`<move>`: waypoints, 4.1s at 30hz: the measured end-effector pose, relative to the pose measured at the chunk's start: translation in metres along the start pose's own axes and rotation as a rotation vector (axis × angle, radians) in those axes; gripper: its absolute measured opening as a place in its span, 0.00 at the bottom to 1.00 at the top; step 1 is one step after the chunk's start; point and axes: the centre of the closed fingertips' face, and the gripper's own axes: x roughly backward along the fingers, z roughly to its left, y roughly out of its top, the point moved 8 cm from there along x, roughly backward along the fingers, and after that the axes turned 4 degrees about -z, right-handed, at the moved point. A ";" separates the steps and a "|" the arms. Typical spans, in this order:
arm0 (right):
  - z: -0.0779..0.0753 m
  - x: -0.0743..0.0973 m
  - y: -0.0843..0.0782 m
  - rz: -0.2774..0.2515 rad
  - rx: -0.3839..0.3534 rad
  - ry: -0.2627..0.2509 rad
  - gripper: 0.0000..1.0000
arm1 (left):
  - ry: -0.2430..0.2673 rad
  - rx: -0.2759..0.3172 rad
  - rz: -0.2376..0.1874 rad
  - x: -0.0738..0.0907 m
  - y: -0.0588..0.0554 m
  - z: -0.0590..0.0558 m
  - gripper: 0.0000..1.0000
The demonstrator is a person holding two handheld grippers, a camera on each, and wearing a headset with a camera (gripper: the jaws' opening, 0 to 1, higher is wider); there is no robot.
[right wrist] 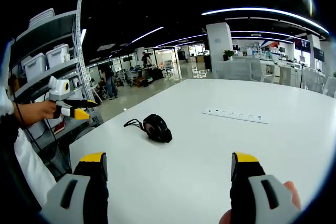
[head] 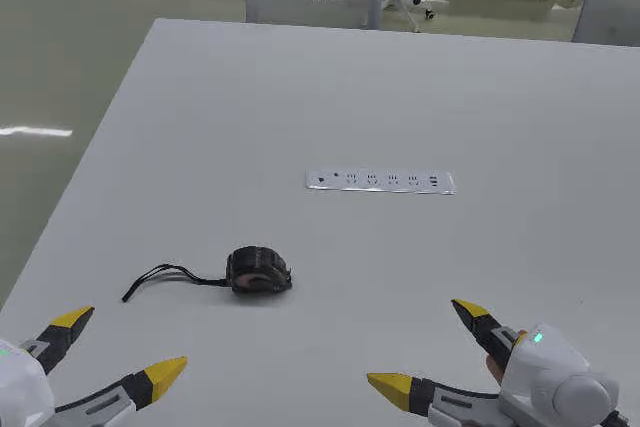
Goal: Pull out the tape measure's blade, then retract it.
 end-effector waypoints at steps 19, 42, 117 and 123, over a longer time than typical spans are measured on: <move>0.002 0.002 -0.001 -0.005 -0.007 -0.001 1.00 | 0.001 -0.001 0.000 0.002 -0.001 0.000 0.78; 0.007 0.012 -0.003 -0.011 -0.007 0.005 1.00 | 0.009 -0.004 -0.007 0.011 -0.002 -0.005 0.78; 0.006 0.023 -0.004 -0.002 -0.012 -0.013 0.96 | -0.076 0.082 -0.055 0.009 0.000 -0.018 0.99; 0.005 0.020 -0.003 0.000 -0.012 -0.012 0.96 | -0.090 0.080 -0.049 0.008 0.000 -0.017 0.99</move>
